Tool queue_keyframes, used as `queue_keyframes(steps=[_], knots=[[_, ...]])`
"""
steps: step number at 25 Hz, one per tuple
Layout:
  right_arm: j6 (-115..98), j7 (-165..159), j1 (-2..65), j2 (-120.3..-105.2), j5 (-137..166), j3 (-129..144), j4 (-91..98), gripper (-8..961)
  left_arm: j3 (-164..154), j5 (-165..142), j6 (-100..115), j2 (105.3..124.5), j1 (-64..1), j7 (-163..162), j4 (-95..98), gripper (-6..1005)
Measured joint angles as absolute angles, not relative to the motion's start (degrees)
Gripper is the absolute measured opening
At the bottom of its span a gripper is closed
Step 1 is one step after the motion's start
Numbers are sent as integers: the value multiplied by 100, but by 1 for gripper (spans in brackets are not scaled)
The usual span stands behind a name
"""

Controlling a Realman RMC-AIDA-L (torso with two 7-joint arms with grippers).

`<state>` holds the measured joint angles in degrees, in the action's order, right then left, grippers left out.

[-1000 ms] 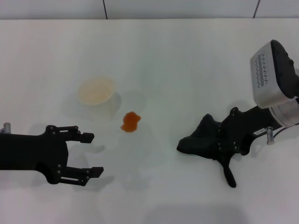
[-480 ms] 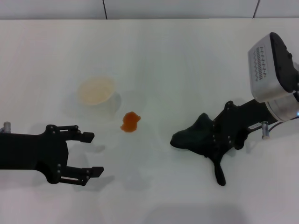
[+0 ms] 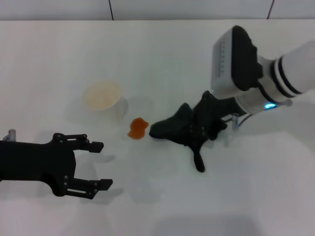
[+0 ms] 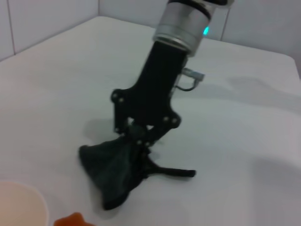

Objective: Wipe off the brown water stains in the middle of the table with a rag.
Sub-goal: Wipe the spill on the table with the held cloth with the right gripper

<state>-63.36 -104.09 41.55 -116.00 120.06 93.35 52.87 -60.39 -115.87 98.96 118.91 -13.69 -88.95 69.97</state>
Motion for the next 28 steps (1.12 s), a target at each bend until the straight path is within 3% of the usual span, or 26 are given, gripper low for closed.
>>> queue_keyframes(steps=[12, 28], knots=[[-4995, -10759, 4693, -11622, 11618, 9655, 4500, 94, -6145, -11589, 9888, 11891, -1430, -8881, 6996, 862], [-5367, -11031, 4633, -11618, 11391, 10703, 5163, 93, -6143, -11583, 9897, 11883, -1428, -8868, 6996, 862]])
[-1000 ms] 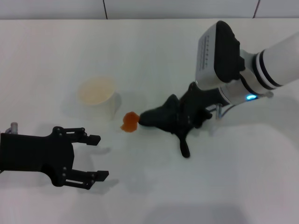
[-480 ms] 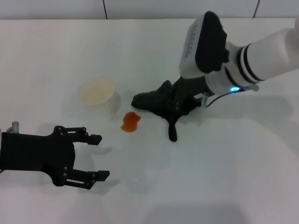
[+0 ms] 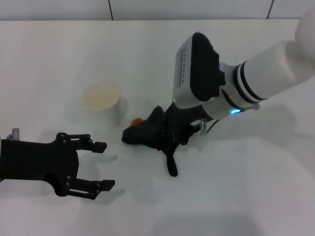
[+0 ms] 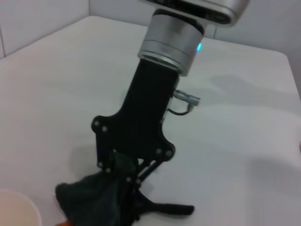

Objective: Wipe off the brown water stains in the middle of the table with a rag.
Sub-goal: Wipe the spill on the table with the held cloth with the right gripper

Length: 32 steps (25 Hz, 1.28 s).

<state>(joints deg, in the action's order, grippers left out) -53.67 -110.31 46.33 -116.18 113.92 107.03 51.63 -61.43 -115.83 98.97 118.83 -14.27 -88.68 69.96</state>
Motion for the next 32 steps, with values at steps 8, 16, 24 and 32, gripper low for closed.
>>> queue_keyframes(steps=[8, 16, 24, 32], knots=[[-5296, -11051, 4630, -11619, 11232, 11142, 5330, 93, -6143, -11574, 9896, 11886, -1427, -8848, 6996, 862], [-4543, -11055, 4713, -11611, 11276, 11121, 5013, 93, -6143, -11549, 9896, 11891, -1421, -8833, 6993, 862], [-4068, -11057, 4913, -11585, 11298, 11068, 4499, 93, -6143, -11548, 9896, 11892, -1421, -8831, 6994, 862], [-4304, -11022, 4951, -11606, 11303, 11197, 4656, 92, -6143, -11548, 9888, 11892, -1452, -8832, 6996, 862]])
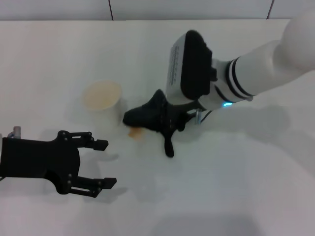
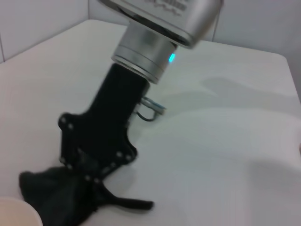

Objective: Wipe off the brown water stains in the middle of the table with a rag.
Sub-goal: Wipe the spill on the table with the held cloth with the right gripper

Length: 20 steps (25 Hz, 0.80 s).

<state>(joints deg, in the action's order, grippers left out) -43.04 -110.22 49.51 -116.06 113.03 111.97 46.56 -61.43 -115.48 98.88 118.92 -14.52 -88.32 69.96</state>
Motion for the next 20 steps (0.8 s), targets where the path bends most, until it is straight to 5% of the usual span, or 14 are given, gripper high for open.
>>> queue_keyframes(steps=[20], knots=[[-4602, -11020, 5030, -11621, 11232, 11784, 4997, 90, -6143, -11517, 9861, 11888, -1503, -8826, 6993, 862]])
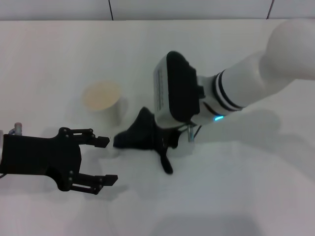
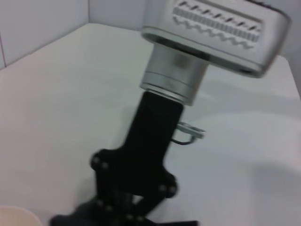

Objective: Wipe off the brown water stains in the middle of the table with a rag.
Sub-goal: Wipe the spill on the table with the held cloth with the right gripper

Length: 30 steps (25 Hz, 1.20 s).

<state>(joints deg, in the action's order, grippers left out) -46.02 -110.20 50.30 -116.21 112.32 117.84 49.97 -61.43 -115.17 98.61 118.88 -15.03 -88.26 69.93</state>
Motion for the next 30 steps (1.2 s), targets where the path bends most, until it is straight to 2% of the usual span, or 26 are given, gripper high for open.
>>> queue_keyframes(steps=[13, 23, 30], knots=[[-4116, -10859, 5031, -11566, 11304, 10803, 4201, 87, -6144, -11502, 9861, 11892, -1503, -8847, 6992, 862], [-5171, -10841, 4943, -11613, 11276, 11071, 4888, 86, -6110, -11494, 9878, 11874, -1515, -8863, 6996, 862], [-5155, -10858, 5016, -11620, 11025, 11795, 5173, 86, -6135, -11494, 9868, 11883, -1580, -8832, 6984, 862]])
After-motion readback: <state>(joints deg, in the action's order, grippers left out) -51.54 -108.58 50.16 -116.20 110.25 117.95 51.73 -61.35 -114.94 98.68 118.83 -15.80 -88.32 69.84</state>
